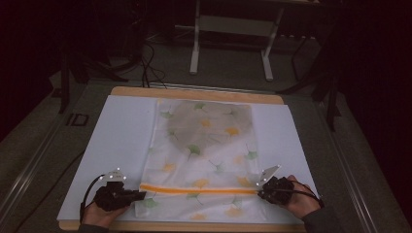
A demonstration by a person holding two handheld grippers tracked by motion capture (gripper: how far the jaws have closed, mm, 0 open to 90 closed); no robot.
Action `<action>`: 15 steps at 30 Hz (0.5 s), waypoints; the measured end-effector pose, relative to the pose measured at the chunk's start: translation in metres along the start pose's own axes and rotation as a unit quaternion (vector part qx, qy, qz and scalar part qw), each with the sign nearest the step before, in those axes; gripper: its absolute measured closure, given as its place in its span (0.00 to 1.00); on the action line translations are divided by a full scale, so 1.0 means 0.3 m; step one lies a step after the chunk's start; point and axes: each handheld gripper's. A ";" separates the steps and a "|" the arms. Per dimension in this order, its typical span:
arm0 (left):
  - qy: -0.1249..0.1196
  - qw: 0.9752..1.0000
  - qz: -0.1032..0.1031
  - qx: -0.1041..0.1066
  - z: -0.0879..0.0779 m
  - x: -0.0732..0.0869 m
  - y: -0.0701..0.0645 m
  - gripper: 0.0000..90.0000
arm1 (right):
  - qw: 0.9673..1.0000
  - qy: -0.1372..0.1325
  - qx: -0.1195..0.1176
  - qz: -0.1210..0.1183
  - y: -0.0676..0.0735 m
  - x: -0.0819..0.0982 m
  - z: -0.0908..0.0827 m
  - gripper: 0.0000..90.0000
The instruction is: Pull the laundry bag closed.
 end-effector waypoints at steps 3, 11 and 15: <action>0.000 1.000 -0.003 -0.007 -0.003 0.005 0.004 0.90 | 1.000 -0.011 0.003 0.015 -0.008 0.012 -0.002 0.89; -0.022 1.000 -0.001 -0.016 -0.020 0.007 0.013 0.76 | 0.997 -0.051 0.017 0.058 -0.033 0.060 -0.028 0.73; -0.044 0.999 0.002 -0.022 -0.035 0.007 0.013 0.73 | 0.992 -0.090 0.027 0.087 -0.045 0.080 -0.045 0.68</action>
Point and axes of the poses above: each handheld gripper's, and its own axes: z roughly forward along the jaws, x roughly out of its underside, y roughly to its left, and after that the axes turned 11 degrees about -z, right-handed
